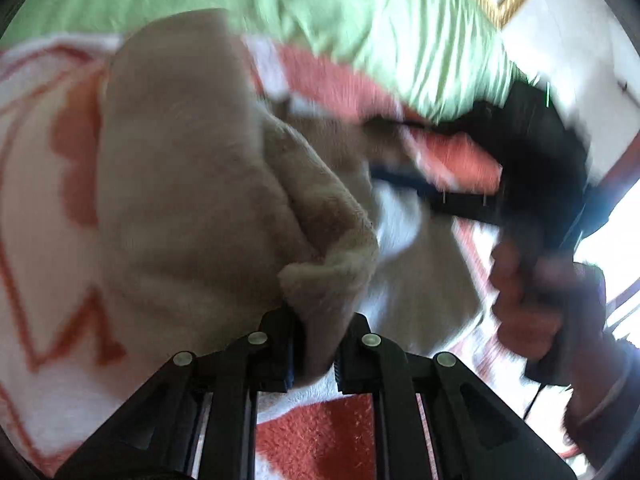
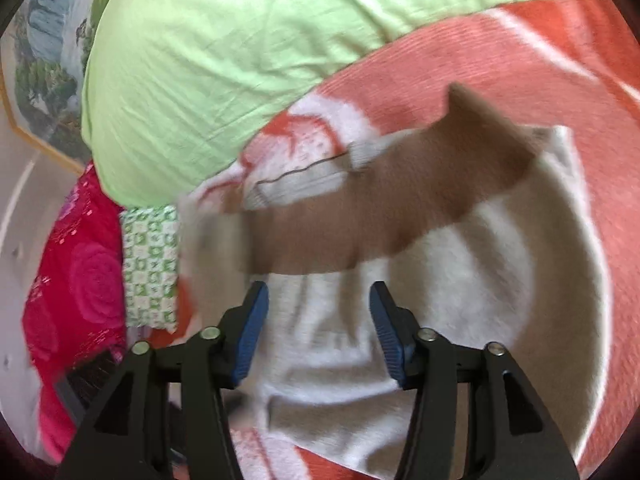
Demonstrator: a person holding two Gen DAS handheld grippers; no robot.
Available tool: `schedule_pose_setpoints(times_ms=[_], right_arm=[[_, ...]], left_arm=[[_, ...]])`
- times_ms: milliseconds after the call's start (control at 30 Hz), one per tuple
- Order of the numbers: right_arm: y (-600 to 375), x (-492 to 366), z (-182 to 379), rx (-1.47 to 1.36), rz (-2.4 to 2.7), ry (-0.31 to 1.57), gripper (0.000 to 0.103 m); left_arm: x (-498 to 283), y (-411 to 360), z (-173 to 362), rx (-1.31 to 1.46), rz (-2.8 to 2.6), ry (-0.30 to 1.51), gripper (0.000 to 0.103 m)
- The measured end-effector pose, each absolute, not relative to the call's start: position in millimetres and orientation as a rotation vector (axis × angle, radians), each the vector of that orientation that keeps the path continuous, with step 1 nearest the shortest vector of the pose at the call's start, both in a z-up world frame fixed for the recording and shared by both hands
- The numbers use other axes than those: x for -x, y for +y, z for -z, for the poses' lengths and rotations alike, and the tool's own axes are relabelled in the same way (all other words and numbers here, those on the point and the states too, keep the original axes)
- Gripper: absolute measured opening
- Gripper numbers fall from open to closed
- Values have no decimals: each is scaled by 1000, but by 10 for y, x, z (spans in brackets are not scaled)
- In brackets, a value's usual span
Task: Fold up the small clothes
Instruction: 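Grasp the folded sweater edge with the right tool while the left grasps then releases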
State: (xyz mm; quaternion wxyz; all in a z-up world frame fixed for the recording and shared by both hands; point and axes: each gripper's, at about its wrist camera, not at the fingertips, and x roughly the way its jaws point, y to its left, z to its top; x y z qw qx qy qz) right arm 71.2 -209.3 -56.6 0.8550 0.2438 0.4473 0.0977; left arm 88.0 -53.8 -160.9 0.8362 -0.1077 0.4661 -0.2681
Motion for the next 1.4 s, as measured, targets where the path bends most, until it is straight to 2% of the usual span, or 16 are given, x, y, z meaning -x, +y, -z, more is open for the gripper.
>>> schedule_pose_setpoints(times_ms=[67,433,467,500,533,567,733,900,1133,1333,1400], right_arm=[[-2014,-821,612,-483,-230,961,78],[-1448,-1614,1101,-398,-375,1113,78],[-1420,-1639,1120,-392,-380,1118,71],[-1374,-1678,1142,-397,-398,1133,42],[-1353,-1698,1148,-415,-410,1149,23],[-1355,-1694,1116,-430,-405,1147,17],[-1537,-1247,486,-436,-420,969,16],[-2217,-758,15,-421,-312,842,16],[-2996,-565,366,-432,-122,907,16],[-3135,-571,501,-396,-76,921,17],[-3184,-567,617,-413,-66,936,25]], left_arm=[[-893,-572,1728,225,564,1012,12],[-921,-459,1713,274,585,1006,12],[-922,-464,1717,268,585,1008,12],[-916,-470,1706,262,585,1009,12],[-919,-480,1685,255,585,1008,12],[-925,-513,1640,249,592,1002,12],[-858,-780,1308,233,702,949,12],[-774,-1376,1157,179,875,928,12],[-807,-2034,1525,96,937,1010,12],[-1061,-1969,1773,127,954,1081,12],[-1161,-1919,1826,133,947,1107,13]])
